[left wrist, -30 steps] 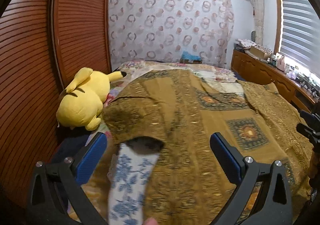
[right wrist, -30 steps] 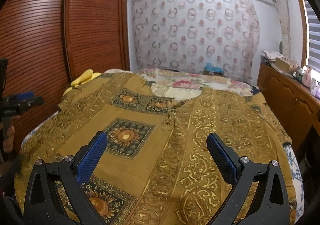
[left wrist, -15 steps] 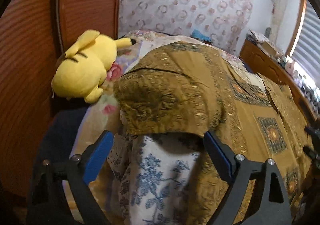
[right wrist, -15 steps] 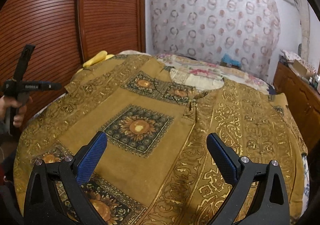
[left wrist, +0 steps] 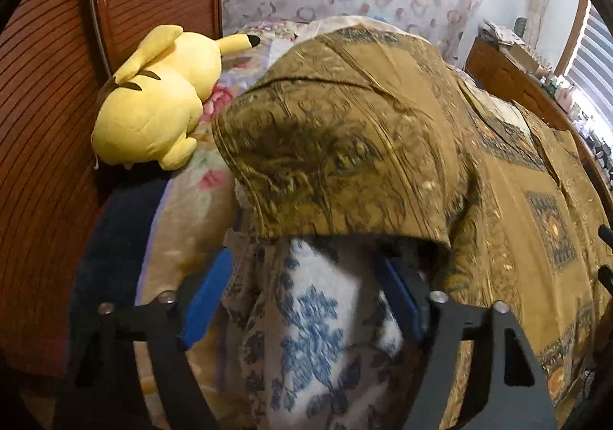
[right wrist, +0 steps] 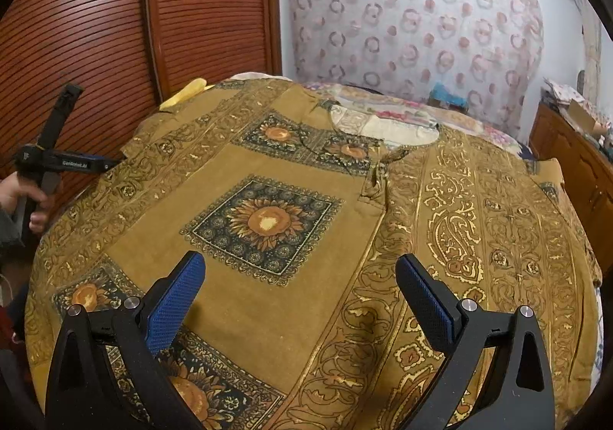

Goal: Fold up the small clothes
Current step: 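Grasp the gold shirt's side edge with the left tool and lift it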

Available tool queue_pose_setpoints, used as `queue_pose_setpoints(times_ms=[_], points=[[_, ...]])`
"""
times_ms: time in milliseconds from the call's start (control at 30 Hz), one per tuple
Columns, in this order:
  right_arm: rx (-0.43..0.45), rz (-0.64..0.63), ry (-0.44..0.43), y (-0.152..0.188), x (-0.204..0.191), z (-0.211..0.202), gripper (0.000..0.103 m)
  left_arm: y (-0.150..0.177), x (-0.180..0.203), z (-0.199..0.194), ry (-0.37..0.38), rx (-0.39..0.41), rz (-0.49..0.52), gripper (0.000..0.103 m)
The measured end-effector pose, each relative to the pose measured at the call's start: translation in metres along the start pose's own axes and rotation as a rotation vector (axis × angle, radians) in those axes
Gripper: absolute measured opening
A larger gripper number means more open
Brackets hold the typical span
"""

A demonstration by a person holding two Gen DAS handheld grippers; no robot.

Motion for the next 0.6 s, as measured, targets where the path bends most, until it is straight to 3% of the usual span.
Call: queue_pose_setpoints(times_ms=[67, 167, 200, 300, 400, 600], points=[[-0.001, 0.005, -0.001, 0.0, 0.001, 0.0, 0.102, -0.006, -0.005, 0.002, -0.012, 0.013, 0.002, 0.061], [-0.005, 0.014, 0.0, 0.001, 0.003, 0.0, 0.102, -0.015, -0.009, 0.001, -0.027, 0.05, 0.013, 0.036], [-0.005, 0.016, -0.001, 0.001, 0.003, 0.0, 0.102, -0.018, -0.009, 0.0, -0.032, 0.065, 0.022, 0.023], [-0.004, 0.021, 0.0, 0.0, 0.003, -0.001, 0.101, -0.029, -0.008, -0.012, -0.055, 0.132, 0.039, 0.006], [-0.006, 0.02, -0.001, 0.0, 0.004, -0.001, 0.102, -0.043, -0.001, -0.019, -0.047, 0.162, 0.056, 0.0], [-0.005, 0.022, 0.002, 0.0, 0.005, -0.001, 0.102, -0.081, 0.036, -0.034, -0.007, 0.23, 0.134, 0.0]])
Point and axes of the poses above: each gripper's, at about its wrist camera, not at the fingertips, and z roughly the way its jaws point, x to its right, y to its underside, the point moved 8 cm from there along z, roughly the way its jaws point, and after that the axes turned 11 degrees about x, right-handed, at the moved point
